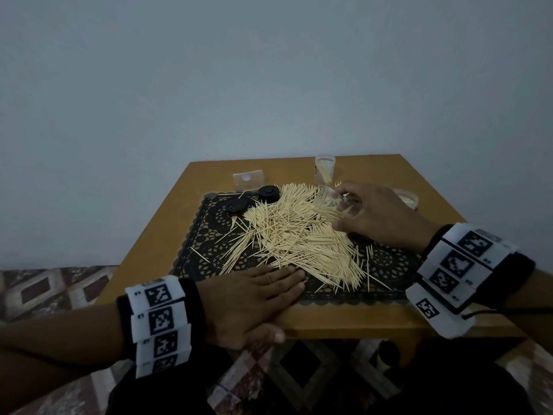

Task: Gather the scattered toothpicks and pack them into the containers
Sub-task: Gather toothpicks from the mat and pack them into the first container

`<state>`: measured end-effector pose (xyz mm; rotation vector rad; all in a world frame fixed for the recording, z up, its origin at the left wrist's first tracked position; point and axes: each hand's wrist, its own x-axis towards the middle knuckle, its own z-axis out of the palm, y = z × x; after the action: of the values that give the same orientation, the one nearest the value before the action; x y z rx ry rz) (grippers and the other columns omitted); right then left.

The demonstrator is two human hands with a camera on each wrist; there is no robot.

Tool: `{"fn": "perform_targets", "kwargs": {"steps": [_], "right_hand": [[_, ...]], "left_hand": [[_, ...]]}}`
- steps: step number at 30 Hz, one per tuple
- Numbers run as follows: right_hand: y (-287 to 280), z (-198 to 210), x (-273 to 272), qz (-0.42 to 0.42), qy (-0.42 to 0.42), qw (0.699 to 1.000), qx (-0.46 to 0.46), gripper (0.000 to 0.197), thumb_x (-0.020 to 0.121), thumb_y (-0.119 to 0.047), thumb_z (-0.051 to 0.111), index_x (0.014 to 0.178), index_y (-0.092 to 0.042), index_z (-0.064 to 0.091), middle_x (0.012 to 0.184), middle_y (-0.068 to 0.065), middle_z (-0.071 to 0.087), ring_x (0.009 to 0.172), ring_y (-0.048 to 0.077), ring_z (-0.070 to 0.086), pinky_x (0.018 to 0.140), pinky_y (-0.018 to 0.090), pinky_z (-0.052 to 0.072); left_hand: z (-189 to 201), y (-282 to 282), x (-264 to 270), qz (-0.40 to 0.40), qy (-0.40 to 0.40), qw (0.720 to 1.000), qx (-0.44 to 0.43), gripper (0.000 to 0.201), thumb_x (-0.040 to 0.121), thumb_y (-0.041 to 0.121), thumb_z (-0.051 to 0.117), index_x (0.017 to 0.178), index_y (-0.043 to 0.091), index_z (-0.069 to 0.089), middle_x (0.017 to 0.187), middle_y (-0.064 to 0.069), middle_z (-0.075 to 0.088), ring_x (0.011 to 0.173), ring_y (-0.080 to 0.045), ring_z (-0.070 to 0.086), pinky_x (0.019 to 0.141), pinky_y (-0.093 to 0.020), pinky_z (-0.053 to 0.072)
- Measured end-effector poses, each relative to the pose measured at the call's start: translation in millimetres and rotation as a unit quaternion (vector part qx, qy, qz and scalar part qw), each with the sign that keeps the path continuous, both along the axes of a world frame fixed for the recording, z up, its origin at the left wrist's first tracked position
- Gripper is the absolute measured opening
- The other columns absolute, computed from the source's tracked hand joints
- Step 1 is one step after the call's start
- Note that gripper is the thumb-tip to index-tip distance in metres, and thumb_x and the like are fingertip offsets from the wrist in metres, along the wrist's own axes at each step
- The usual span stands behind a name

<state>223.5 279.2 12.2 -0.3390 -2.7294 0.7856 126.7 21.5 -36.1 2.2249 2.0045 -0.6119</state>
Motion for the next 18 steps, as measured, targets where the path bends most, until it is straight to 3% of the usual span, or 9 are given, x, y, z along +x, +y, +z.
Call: {"fn": "perform_targets", "kwargs": {"steps": [4, 12, 16, 18], "right_hand": [[0, 2, 0, -0.001, 0.002, 1.000, 0.003, 0.052, 0.073, -0.032, 0.083, 0.118, -0.023, 0.060, 0.101, -0.008, 0.065, 0.084, 0.007, 0.064, 0.078, 0.029, 0.051], [2, 2, 3, 0.000, 0.005, 1.000, 0.014, 0.053, 0.073, -0.033, 0.083, 0.120, -0.022, 0.060, 0.103, -0.006, 0.067, 0.084, 0.007, 0.064, 0.077, 0.028, 0.051], [4, 4, 2, 0.002, 0.008, 1.000, 0.019, 0.052, 0.074, -0.032, 0.083, 0.120, -0.021, 0.060, 0.105, -0.006, 0.066, 0.083, 0.004, 0.062, 0.069, 0.021, 0.046], [3, 6, 0, 0.002, 0.010, 1.000, 0.026, 0.052, 0.074, -0.032, 0.082, 0.120, -0.020, 0.060, 0.105, -0.006, 0.066, 0.083, 0.002, 0.060, 0.067, 0.019, 0.043]], "left_hand": [[2, 12, -19, 0.017, 0.026, 0.999, -0.018, 0.080, 0.090, 0.063, -0.007, 0.149, 0.011, -0.020, 0.155, -0.007, -0.028, 0.144, -0.019, -0.025, 0.120, -0.044, -0.001], [9, 26, -43, 0.044, 0.092, 0.995, -0.024, 0.078, 0.090, 0.063, -0.005, 0.148, 0.013, -0.022, 0.154, -0.005, -0.030, 0.142, -0.019, -0.029, 0.120, -0.044, -0.005], [23, 13, -38, 0.074, 0.008, 0.997, 0.035, 0.075, 0.090, 0.060, -0.004, 0.150, 0.016, -0.016, 0.156, -0.004, -0.024, 0.144, -0.015, -0.023, 0.120, -0.035, -0.008], [34, -3, -35, 0.107, -0.040, 0.989, 0.093, 0.073, 0.094, 0.055, 0.005, 0.154, 0.015, 0.004, 0.161, -0.005, -0.003, 0.148, -0.016, -0.002, 0.120, -0.029, 0.000]]}}
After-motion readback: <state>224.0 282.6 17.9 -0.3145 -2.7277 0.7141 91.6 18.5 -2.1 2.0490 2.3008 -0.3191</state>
